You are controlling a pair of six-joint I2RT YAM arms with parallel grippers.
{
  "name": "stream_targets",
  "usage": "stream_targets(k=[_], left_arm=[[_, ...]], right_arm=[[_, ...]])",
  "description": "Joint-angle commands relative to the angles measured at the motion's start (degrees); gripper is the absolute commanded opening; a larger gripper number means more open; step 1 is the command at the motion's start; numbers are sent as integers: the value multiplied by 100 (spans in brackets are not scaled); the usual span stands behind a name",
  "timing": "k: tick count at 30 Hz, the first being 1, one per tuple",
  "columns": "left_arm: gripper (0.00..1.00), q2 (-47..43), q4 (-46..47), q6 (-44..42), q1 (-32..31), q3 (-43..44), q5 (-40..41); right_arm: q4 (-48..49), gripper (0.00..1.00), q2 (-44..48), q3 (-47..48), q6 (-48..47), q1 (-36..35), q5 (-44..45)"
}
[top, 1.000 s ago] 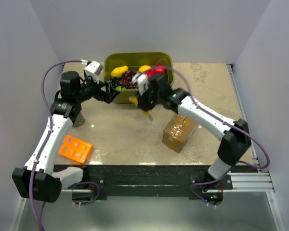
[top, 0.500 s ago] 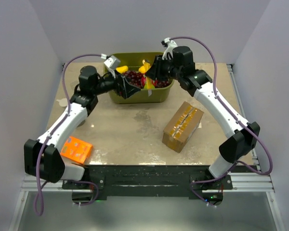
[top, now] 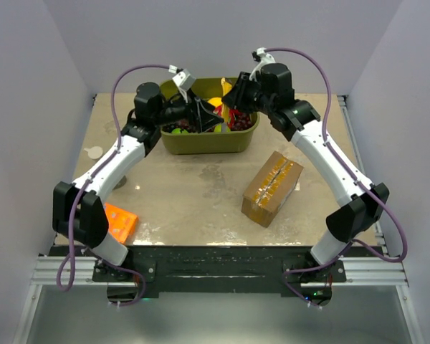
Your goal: Unpack the express box
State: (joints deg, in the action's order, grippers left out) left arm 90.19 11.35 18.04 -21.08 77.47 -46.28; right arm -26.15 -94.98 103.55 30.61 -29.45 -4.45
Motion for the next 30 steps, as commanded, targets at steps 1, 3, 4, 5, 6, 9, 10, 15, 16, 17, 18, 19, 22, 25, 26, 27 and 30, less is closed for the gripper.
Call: stream_targets(k=[1, 3, 4, 5, 6, 9, 10, 15, 16, 17, 18, 19, 22, 25, 26, 27, 30], left_arm=[[70, 156, 271, 120, -115, 304, -250], [68, 191, 280, 129, -133, 295, -302], [65, 200, 288, 129, -151, 295, -294], [63, 209, 288, 121, -159, 277, -268], [62, 227, 288, 112, -159, 277, -259], [56, 279, 323, 112, -168, 303, -259], [54, 297, 358, 129, -177, 321, -267], [48, 429, 429, 147, -230, 400, -302], [48, 446, 464, 164, -238, 409, -363], [47, 490, 473, 173, -247, 426, -373], [45, 508, 482, 182, -282, 444, -381], [44, 534, 490, 182, -291, 479, -390], [39, 613, 499, 191, -335, 558, -417], [37, 666, 499, 182, -353, 611, -417], [35, 675, 491, 182, -344, 620, -417], [33, 684, 482, 173, -353, 629, -425], [26, 675, 464, 156, -353, 629, -443]], right_arm=[[145, 0, 129, 122, 129, 10, 225], [145, 0, 155, 96, 121, 1, 234], [154, 0, 164, 87, 129, 1, 225], [154, 0, 173, 69, 138, 1, 216], [189, 0, 181, 43, 138, 1, 190], [233, 0, 199, 16, 129, 10, 137], [242, 0, 199, 8, 129, 10, 120], [260, 0, 217, -19, 129, 1, 119], [260, 0, 217, -36, 129, 10, 120], [268, 0, 225, -45, 129, 1, 111], [277, 0, 234, -54, 121, 1, 85], [277, 0, 234, -54, 121, 10, 84], [286, 0, 261, -71, 77, 1, 58], [304, 0, 269, -115, 50, 1, 32], [312, 0, 287, -133, 33, 1, 32], [312, 0, 296, -150, 24, 1, 32], [312, 0, 322, -203, -11, 1, 5]])
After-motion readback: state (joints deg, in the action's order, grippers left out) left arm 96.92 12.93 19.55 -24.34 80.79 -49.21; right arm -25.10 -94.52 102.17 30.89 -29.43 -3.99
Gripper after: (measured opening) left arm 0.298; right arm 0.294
